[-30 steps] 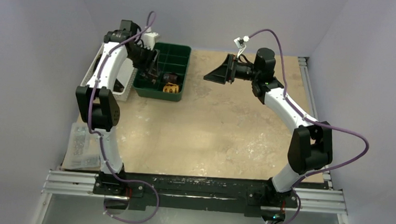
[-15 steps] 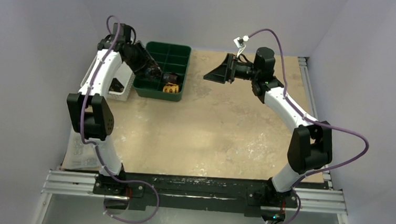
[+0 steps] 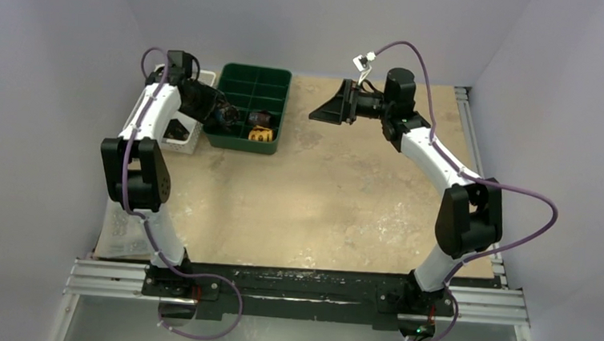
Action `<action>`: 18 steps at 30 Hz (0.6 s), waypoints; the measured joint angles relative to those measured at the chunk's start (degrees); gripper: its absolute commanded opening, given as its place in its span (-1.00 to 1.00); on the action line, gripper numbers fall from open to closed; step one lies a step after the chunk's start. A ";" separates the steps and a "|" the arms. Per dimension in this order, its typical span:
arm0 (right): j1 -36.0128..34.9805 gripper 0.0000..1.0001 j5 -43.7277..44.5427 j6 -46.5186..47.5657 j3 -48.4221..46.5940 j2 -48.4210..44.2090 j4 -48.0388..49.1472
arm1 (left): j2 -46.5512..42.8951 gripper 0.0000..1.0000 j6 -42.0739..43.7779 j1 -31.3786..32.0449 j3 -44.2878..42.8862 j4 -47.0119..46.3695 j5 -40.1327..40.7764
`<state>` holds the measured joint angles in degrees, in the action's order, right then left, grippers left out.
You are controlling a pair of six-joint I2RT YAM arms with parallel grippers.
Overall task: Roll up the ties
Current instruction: Place the tie in the storage box.
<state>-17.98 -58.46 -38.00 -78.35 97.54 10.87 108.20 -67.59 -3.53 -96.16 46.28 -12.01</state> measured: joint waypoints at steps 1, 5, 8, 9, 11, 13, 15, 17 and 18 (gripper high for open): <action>0.00 0.98 0.02 0.09 -0.04 0.02 -0.20 | 0.00 -1.00 -0.61 0.11 0.31 0.04 0.35; 0.00 0.98 0.00 0.13 -0.11 0.09 -0.22 | 0.66 -1.00 -2.12 0.20 0.87 0.70 1.60; 0.00 0.98 0.02 0.15 -0.57 0.61 -0.22 | 1.51 -1.00 -2.56 0.22 0.94 1.49 2.54; 0.00 0.98 0.02 0.13 -0.57 0.66 -0.22 | 1.73 -1.00 -2.80 0.24 0.94 1.64 2.82; 0.00 0.98 0.02 0.13 -0.57 0.72 -0.33 | 2.21 -1.00 -3.21 0.31 0.96 2.12 3.52; 0.00 0.98 0.02 0.13 -0.57 0.72 -0.35 | 2.60 -1.00 -3.34 0.39 1.05 2.64 4.28; 0.00 0.98 0.02 0.13 -0.57 0.74 -0.37 | 3.10 -1.00 -3.37 0.68 1.07 3.04 5.29; 0.00 0.98 0.02 0.13 -0.57 0.74 -0.37 | 3.72 -1.00 -3.39 1.09 1.07 3.37 6.25; 0.00 0.98 0.02 0.13 -0.61 0.74 -0.37 | 4.15 -1.00 -3.58 1.38 1.05 3.52 6.78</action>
<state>-17.98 -58.43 -37.87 -78.96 98.28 10.50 112.36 -71.18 -2.15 -95.11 49.80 -5.23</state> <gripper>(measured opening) 0.987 0.514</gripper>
